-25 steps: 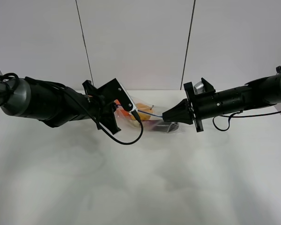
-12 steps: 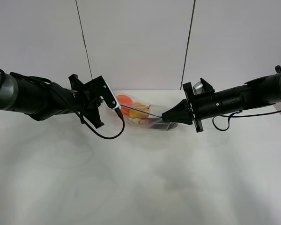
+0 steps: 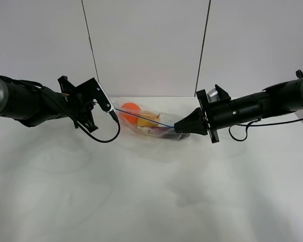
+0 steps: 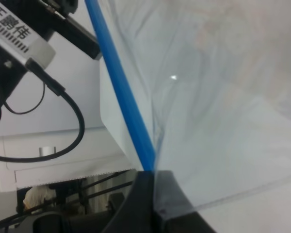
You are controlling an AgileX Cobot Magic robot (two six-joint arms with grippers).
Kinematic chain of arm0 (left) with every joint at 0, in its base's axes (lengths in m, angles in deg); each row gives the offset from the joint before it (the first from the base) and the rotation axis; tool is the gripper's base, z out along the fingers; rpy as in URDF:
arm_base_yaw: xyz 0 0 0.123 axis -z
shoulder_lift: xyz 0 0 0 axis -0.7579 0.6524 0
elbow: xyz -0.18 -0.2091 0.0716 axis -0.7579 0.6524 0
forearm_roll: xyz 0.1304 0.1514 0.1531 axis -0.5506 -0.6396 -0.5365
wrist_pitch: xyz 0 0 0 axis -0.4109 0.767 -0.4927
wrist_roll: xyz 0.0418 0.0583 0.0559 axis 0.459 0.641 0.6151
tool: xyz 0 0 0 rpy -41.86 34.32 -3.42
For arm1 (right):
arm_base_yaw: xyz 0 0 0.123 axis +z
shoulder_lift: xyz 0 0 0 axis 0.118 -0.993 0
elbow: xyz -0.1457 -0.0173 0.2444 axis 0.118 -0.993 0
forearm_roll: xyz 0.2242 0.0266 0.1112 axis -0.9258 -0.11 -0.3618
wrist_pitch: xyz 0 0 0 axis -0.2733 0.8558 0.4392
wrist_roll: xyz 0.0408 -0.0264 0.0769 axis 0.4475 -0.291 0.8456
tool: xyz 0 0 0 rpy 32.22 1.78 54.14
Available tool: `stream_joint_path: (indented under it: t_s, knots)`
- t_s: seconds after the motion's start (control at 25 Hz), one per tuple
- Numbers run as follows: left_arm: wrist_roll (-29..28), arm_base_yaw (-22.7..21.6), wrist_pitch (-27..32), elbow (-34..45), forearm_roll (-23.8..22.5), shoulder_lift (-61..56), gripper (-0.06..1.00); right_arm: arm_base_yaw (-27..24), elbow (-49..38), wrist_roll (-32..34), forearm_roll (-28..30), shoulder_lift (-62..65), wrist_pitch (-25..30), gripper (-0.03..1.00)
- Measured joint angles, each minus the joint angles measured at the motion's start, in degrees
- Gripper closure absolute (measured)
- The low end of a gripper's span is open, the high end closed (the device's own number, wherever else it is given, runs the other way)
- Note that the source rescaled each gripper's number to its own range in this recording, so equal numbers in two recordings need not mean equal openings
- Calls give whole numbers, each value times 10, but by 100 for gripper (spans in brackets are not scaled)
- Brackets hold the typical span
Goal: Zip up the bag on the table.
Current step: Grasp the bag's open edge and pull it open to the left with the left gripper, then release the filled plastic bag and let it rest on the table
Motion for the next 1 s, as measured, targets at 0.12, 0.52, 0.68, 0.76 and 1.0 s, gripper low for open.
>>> stream_joint_path:
  t_s: [0.12,0.52,0.68,0.76,1.0]
  knots:
    - [-5,-1,1,0,-1,0,94,0,0,0,0,0,0,97]
    - [-86,-22,-57,0,42,1,13,-6,-3,0,45,0,14,97]
    - [-77,-30,-57,0,75,1,3,-6,-3,0,48,0,14,97]
    - [-77,-46,-61,0,90,1,2,-6,-3,0,48,0,14,97]
    - [-55,-116,22,-41,273,1,5,-6,-3,0,48,0,14,97]
